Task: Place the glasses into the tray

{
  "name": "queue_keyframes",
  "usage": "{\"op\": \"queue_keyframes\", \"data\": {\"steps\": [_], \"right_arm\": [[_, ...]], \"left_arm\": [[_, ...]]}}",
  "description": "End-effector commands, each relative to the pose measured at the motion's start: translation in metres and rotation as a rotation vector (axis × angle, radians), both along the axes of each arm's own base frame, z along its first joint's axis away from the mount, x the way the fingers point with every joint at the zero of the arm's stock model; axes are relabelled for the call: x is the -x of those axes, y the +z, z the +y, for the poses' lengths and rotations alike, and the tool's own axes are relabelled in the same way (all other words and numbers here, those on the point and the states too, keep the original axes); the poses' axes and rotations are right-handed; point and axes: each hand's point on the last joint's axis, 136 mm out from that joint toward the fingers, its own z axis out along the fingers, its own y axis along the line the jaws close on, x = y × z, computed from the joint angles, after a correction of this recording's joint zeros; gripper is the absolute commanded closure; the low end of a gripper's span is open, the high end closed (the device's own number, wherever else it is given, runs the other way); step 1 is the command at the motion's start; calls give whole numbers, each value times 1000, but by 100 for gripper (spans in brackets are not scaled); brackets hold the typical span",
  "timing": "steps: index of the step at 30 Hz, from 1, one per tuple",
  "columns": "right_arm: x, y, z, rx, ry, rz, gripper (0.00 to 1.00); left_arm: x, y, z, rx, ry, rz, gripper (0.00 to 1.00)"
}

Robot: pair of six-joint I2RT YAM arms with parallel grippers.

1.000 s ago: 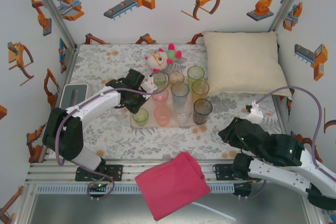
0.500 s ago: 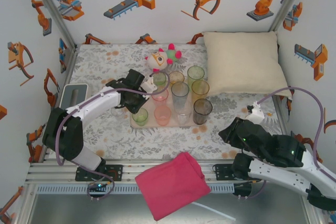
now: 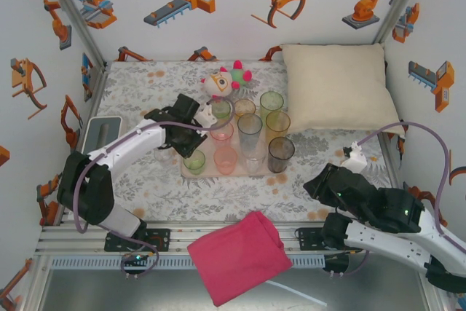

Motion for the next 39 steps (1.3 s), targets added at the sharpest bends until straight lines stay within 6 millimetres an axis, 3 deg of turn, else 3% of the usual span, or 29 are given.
{"op": "queue_keyframes", "data": {"steps": [1, 5, 7, 10, 17, 22, 29, 39], "right_arm": [[0, -3, -4, 15, -16, 5, 64], [-1, -1, -2, 23, -11, 7, 64], [-1, 1, -1, 26, -8, 7, 63], [-4, 10, 7, 8, 14, -13, 63], [-8, 20, 16, 32, 37, -24, 61], [-11, 25, 28, 50, 72, -20, 61], [-13, 28, 45, 50, 123, -17, 60], [-9, 20, 57, 60, 174, 21, 59]], "left_arm": [[1, 34, 1, 29, 22, -45, 62], [3, 58, 4, 55, 28, -85, 51], [4, 71, 9, 59, 44, -113, 35], [4, 88, 21, 79, 81, -156, 21], [-1, 105, 67, 135, 228, -145, 11], [-5, 95, 101, 128, 314, -130, 10], [-9, 65, 125, 136, 399, -55, 15], [-8, 23, 132, 111, 362, 30, 27]]}}
